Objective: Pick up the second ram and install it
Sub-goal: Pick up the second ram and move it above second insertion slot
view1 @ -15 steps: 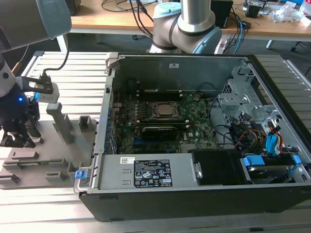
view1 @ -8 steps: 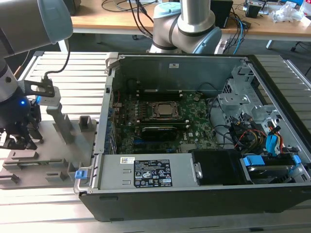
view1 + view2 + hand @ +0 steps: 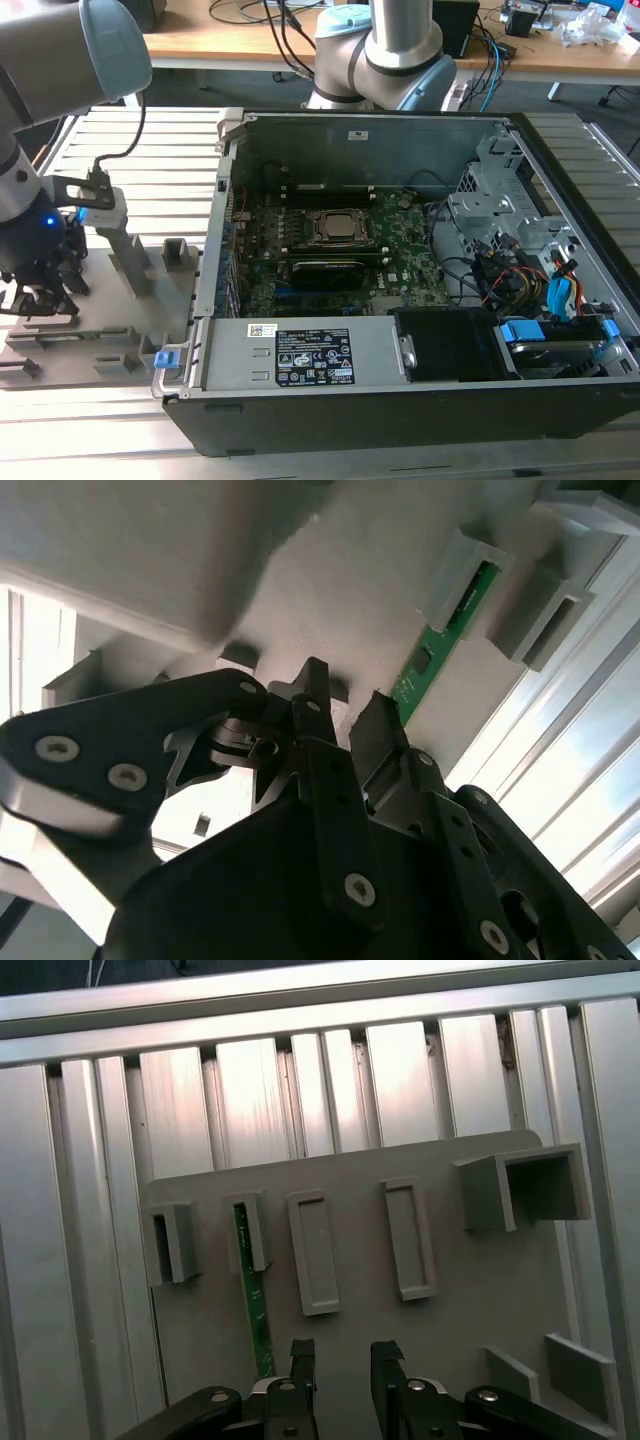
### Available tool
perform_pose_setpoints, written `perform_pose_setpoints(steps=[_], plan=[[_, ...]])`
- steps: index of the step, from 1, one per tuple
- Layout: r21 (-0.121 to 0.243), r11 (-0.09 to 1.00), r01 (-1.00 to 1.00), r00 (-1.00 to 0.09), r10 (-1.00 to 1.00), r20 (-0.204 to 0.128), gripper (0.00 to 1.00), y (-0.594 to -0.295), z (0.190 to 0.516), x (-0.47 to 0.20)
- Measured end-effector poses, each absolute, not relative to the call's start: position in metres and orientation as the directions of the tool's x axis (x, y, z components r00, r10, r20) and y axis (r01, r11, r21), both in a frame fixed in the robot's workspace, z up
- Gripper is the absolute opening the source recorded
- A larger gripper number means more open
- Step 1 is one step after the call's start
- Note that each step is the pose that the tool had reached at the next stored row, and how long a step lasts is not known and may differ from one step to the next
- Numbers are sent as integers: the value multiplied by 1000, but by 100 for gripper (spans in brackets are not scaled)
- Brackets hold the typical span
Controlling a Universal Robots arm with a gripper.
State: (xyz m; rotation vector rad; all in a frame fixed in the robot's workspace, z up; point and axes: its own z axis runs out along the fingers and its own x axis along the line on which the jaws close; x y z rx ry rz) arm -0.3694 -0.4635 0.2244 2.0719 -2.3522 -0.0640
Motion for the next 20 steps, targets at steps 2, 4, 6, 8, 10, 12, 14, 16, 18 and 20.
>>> perform_pose_setpoints(steps=[2,4,6,8,10,12,14,16,18,20], plan=[[35,126,-991,-126,-992,-22,36,-475,222,-370],[35,125,-992,-126,-992,-21,36,-482,221,-370],[35,125,-992,-126,-992,-21,36,-487,220,-370],[35,123,-992,-124,-992,-21,36,-492,219,-370],[34,110,-993,-111,-994,-21,36,-494,216,-370],[35,88,-996,-89,-996,-21,36,-494,214,-370],[34,71,-997,-72,-997,-21,36,-495,208,-370],[35,71,-997,-72,-997,-21,36,-495,201,-370],[35,71,-997,-72,-997,-21,36,-495,199,-370],[35,71,-997,-72,-997,-20,36,-495,199,-370]])
